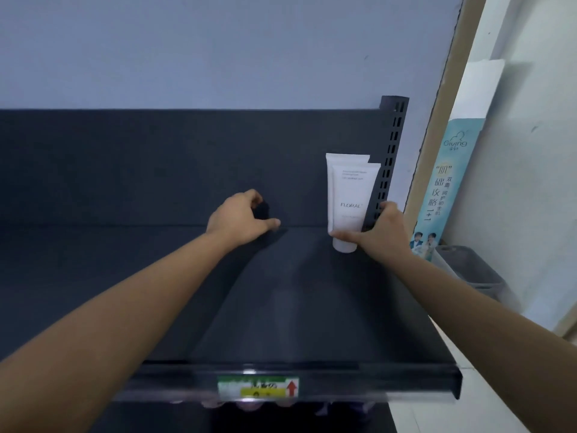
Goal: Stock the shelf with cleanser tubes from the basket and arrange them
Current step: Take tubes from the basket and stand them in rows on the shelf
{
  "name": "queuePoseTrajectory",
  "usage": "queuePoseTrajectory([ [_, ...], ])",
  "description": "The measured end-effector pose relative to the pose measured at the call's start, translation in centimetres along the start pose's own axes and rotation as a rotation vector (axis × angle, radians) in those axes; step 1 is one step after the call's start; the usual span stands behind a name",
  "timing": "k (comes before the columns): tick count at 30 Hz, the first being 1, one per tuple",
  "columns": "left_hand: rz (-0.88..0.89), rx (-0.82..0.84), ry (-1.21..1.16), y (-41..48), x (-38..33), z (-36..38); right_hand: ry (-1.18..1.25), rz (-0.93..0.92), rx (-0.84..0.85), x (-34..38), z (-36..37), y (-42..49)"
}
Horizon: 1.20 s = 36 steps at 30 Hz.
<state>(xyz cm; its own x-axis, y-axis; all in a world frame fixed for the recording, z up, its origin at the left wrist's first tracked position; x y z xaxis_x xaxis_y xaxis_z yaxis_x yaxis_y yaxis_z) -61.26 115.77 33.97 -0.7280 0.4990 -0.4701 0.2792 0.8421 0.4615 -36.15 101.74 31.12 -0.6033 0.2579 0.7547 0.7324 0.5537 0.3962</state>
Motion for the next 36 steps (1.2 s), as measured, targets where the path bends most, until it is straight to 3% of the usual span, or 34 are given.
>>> queuePoseTrajectory([
  [4,0.071,-0.012,0.206,-4.1,3.2,-6.1,-0.016,-0.194,-0.212,5.4,-3.7,-4.6],
  [9,0.069,-0.112,0.422,-10.5,10.2,-17.0,0.039,-0.463,-0.109,17.2,-0.1,-13.9],
  [15,-0.081,-0.139,0.696,-20.5,22.8,-30.3,0.140,-0.767,0.159,32.8,9.4,-31.3],
  [21,-0.314,-0.169,0.825,-34.0,36.5,-41.0,0.238,-1.105,0.452,42.6,18.3,-50.6],
  [26,-0.594,-0.132,0.855,-44.1,46.8,-46.4,0.073,-1.157,0.819,45.4,27.5,-62.8],
  [36,-0.992,-0.129,0.851,-54.5,64.3,-49.2,-0.041,-1.205,1.298,48.6,45.8,-79.2],
])
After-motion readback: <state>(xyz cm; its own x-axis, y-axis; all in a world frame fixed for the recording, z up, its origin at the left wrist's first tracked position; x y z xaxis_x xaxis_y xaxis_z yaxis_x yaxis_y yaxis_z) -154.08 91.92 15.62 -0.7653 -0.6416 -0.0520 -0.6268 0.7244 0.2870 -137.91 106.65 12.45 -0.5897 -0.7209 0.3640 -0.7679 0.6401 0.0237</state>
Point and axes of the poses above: each hand's wrist, its own y-axis towards the middle knuckle, its own z-axis out of the palm, x = y × z, the point moved 10 cm from there along y, towards the middle knuckle, and after that the axes turned 13 degrees about -x, right-handed, at the moved point
